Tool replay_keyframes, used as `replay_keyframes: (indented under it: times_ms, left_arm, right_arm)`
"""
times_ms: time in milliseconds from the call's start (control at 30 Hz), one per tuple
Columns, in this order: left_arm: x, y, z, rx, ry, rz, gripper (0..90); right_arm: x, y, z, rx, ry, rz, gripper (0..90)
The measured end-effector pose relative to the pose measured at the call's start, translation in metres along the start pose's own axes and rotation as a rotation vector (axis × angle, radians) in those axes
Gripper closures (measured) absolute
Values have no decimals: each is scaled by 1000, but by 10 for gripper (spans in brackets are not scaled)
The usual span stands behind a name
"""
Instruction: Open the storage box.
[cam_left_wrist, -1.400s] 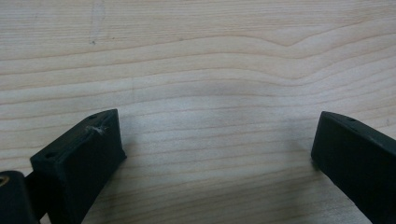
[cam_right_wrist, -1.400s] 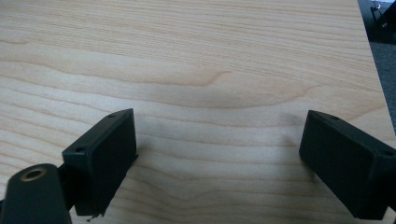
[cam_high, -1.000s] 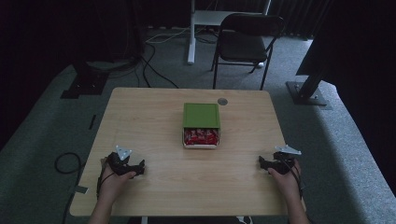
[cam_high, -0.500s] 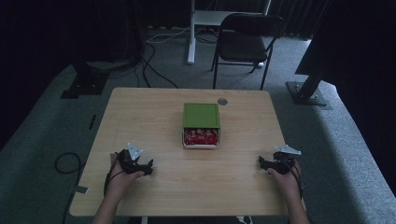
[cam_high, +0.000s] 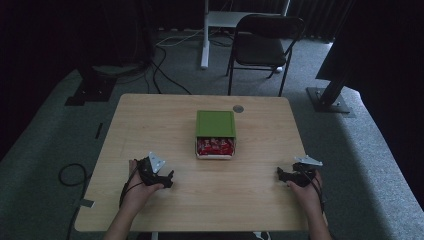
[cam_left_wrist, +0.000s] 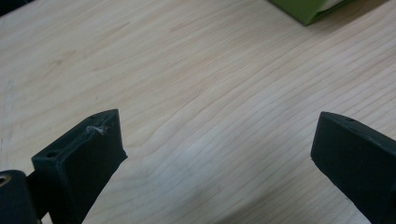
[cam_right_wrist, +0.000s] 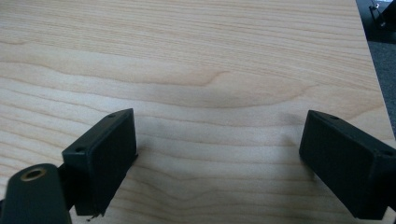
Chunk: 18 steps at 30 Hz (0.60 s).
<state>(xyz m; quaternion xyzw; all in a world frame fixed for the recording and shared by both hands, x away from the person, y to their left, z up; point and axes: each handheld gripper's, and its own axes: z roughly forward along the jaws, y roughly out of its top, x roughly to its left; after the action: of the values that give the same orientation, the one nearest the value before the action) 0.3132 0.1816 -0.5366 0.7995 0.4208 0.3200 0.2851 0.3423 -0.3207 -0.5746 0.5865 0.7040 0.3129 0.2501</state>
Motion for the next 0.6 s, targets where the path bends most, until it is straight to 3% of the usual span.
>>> replay_keyframes:
  times_ms: [300, 600]
  left_arm:
    - [-17, 17, -1, -32, -26, 66, 31]
    - [-35, 34, -2, -62, -38, 167, 31]
  right_arm:
    - [0, 0, 0, 0, 0, 0, 105]
    - [0, 0, 0, -1, -4, 5, 105]
